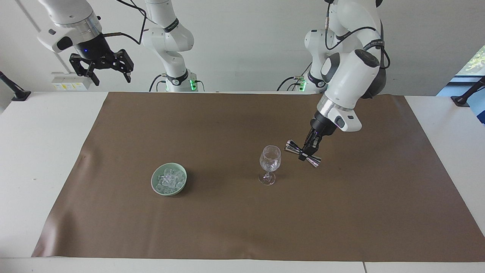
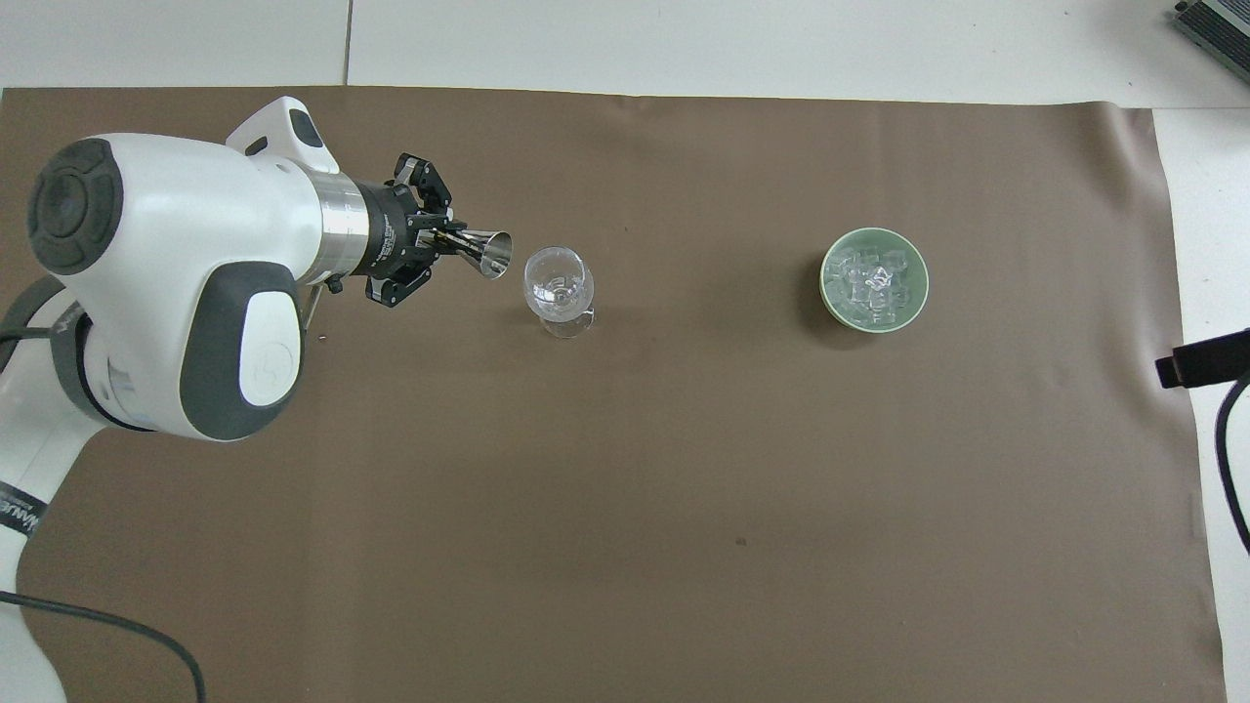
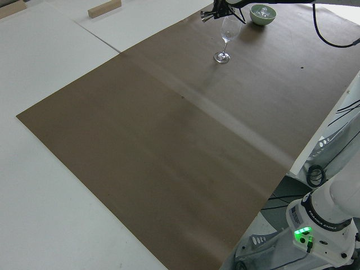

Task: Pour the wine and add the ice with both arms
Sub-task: 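Turn the silver cup upright and draw it back from the glass, then hold the cup with the left gripper while the right gripper grasps the bowl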

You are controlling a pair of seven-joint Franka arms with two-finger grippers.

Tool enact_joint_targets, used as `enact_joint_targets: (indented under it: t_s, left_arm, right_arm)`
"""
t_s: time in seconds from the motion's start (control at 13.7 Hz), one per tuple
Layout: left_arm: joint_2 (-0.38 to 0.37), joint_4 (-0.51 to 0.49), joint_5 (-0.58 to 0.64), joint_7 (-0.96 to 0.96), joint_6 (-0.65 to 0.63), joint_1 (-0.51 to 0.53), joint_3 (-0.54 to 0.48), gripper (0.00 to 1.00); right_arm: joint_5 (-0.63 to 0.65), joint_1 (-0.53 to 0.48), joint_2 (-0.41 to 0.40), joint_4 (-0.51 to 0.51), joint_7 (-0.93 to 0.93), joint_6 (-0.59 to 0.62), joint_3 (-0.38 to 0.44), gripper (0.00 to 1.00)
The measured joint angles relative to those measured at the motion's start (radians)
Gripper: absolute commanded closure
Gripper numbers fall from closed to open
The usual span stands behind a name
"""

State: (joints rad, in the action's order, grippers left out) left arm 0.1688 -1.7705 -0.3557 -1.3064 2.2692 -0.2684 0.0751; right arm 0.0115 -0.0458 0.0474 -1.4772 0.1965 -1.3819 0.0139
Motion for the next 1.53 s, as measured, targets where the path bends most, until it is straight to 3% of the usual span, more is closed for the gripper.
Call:
enact_joint_targets:
  t_s: [0.8,1.39,1.53]
  left_arm:
    - [0.011,-0.004,-0.391,0.100,-0.291,0.204,0.001,1.00]
    - [0.098,-0.005,-0.517,0.243,-0.424,0.349,0.002,1.00]
    - [0.120,-0.006,-0.534,0.261,-0.441,0.385,0.003,1.00]
  right_arm:
    - [0.000,0.000,0.000,0.000,0.000,0.000,0.000,0.00]
    - [0.000,0.000,0.000,-0.001,-0.001,-0.004,0.000,0.00]
    - [0.000,0.002,0.005,-0.027,-0.001,-0.078,-0.002,0.00]
